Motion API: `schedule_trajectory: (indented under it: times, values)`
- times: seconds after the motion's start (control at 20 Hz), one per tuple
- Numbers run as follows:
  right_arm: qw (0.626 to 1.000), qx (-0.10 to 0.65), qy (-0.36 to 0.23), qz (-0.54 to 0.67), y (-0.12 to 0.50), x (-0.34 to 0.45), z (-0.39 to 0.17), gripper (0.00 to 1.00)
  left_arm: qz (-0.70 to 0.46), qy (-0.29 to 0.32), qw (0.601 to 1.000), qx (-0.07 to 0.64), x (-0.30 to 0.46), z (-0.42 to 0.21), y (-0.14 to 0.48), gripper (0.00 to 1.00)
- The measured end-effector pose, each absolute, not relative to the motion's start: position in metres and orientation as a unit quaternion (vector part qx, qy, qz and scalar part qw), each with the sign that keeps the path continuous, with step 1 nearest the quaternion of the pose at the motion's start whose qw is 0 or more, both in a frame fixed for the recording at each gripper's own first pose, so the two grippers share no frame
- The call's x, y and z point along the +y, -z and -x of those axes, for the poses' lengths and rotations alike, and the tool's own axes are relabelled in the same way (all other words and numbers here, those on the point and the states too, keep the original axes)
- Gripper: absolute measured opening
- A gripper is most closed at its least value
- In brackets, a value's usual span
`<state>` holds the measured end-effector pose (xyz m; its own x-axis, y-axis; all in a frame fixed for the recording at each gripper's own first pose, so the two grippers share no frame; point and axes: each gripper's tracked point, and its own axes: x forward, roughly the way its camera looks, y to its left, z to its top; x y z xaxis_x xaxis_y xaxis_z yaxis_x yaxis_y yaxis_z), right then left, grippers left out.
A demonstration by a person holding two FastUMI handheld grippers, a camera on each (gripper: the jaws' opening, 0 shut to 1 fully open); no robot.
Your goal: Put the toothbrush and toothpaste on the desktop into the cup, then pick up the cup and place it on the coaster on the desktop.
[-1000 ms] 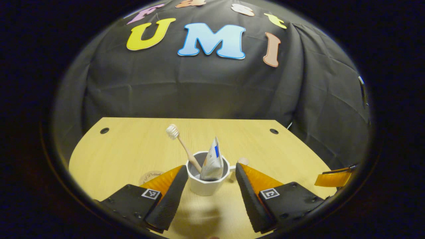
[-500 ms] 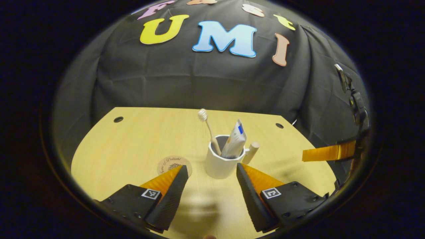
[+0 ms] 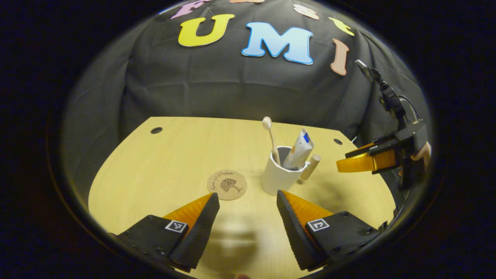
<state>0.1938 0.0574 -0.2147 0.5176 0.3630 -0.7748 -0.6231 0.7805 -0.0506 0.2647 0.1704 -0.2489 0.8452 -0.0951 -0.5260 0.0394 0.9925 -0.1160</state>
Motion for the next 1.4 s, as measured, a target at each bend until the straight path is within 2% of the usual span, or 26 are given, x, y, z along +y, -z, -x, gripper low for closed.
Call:
schedule_trajectory:
  times: [0.05, 0.1, 0.6, 0.95, 1.1, 1.15, 1.2, 1.3, 1.4]
  values:
    - [0.848, 0.399, -0.297, 0.183, 0.217, 0.062, -0.197, 0.81, 0.05, 0.031, 0.959, 0.278, 0.173, -0.263, 0.249, 0.98]
    - [0.84, 0.4, -0.307, 0.199, 0.219, 0.066, -0.201, 0.79, 0.05, 0.028, 0.958, 0.281, 0.176, -0.261, 0.25, 0.98]
    - [0.755, 0.429, -0.376, 0.324, 0.241, 0.086, -0.223, 0.81, 0.055, -0.017, 0.949, 0.309, 0.209, -0.242, 0.272, 0.97]
    - [0.718, 0.435, -0.414, 0.354, 0.256, 0.108, -0.233, 0.81, 0.057, -0.043, 0.945, 0.32, 0.229, -0.234, 0.276, 0.96]
    - [0.7, 0.439, -0.43, 0.365, 0.26, 0.111, -0.233, 0.69, 0.063, -0.05, 0.942, 0.325, 0.232, -0.234, 0.281, 0.96]
    - [0.699, 0.435, -0.431, 0.37, 0.264, 0.112, -0.236, 0.69, 0.066, -0.053, 0.941, 0.326, 0.232, -0.233, 0.283, 0.95]
    - [0.694, 0.438, -0.435, 0.37, 0.264, 0.113, -0.234, 0.61, 0.069, -0.055, 0.94, 0.328, 0.233, -0.233, 0.285, 0.96]
    - [0.696, 0.428, -0.437, 0.375, 0.265, 0.114, -0.237, 0.58, 0.072, -0.059, 0.939, 0.33, 0.235, -0.231, 0.287, 0.96]
    - [0.694, 0.427, -0.441, 0.375, 0.264, 0.115, -0.234, 0.32, 0.072, -0.061, 0.939, 0.33, 0.236, -0.23, 0.288, 0.96]
